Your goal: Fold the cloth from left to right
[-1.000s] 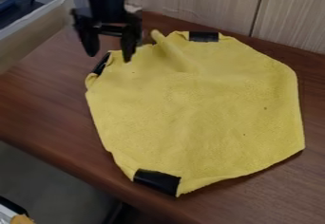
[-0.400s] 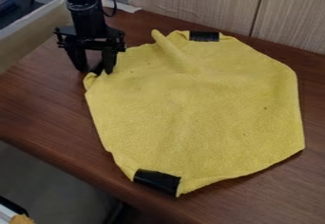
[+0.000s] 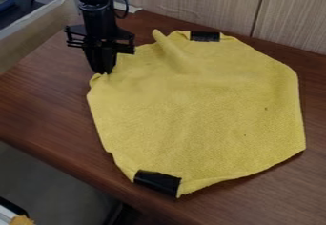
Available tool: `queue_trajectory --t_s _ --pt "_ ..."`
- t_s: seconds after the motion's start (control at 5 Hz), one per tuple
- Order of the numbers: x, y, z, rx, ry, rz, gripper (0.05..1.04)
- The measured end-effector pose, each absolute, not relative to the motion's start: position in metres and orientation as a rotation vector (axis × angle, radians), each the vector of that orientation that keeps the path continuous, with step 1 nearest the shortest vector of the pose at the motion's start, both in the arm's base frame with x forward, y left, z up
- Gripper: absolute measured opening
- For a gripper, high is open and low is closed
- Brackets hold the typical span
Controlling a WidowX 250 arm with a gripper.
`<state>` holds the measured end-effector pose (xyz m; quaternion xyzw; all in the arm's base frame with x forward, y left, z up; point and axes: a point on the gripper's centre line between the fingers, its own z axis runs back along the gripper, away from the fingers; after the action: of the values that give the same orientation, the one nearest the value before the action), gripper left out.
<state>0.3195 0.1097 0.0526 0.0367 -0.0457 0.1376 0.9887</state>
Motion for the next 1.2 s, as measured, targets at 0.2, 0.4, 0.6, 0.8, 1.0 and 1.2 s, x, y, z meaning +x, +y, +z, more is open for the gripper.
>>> queue_trajectory --t_s 0.2,0.4,0.6,0.8,1.0,1.2 --pt "0.319 0.11 0.055 0.07 -0.091 0.284 0.082" --pt "0.314 0.107 0.06 0.073 -0.033 0.282 0.07" --pt "0.326 0.08 0.091 0.067 -0.098 0.235 0.069" --pt "0.334 0.05 0.106 0.053 -0.104 0.194 0.069" --pt "0.343 0.009 0.125 0.012 -0.157 0.124 0.069" --pt "0.348 -0.036 0.132 -0.015 -0.185 0.017 0.069"
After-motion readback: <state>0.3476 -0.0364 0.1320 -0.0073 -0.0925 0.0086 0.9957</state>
